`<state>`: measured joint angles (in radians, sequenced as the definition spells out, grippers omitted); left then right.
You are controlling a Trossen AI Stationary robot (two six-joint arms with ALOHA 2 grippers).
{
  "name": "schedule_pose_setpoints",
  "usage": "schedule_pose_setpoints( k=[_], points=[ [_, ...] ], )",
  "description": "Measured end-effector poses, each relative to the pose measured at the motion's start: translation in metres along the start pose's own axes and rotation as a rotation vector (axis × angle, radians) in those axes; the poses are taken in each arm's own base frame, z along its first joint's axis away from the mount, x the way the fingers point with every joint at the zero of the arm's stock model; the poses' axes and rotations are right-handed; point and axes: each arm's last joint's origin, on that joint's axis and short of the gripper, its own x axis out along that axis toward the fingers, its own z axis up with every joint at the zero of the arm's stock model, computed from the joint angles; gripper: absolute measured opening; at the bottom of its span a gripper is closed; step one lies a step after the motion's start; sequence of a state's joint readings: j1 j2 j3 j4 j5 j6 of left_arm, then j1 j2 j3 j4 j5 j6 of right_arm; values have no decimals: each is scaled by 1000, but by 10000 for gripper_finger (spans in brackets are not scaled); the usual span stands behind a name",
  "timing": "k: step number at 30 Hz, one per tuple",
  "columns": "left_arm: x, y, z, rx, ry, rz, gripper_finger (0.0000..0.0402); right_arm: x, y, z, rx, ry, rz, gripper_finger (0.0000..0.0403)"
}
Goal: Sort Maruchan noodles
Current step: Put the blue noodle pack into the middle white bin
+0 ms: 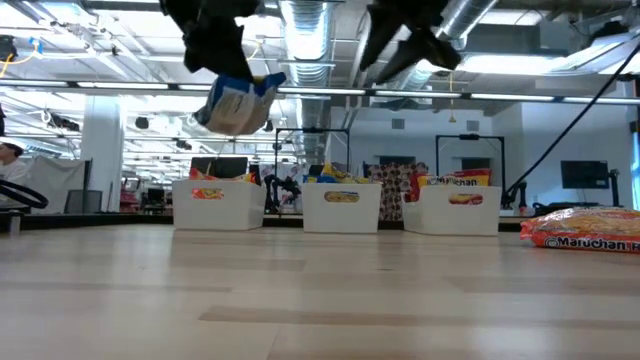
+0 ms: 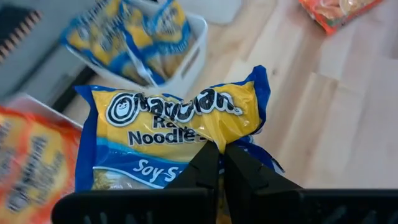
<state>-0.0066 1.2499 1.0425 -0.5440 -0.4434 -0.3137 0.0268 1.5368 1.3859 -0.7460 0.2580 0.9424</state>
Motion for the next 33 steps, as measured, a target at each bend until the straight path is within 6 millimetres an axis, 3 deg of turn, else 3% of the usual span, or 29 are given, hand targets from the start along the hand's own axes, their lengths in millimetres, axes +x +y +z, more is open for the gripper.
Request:
schedule_pose_setpoints(
  k=[10, 18, 23, 33],
  points=[
    [1, 4, 14, 137, -120, 61, 0, -17, -23, 85, -91, -96, 199, 169],
    [1, 7, 27, 269, -230, 98, 0, -29, -57, 134, 8, -180, 288, 217],
    [1, 12, 35, 354, -286, 139, 0, -28, -75, 150, 125, -162, 361, 242],
    [3, 22, 46, 421, -354, 156, 0, -27, -63, 156, 160, -208, 471, 246]
  ],
)
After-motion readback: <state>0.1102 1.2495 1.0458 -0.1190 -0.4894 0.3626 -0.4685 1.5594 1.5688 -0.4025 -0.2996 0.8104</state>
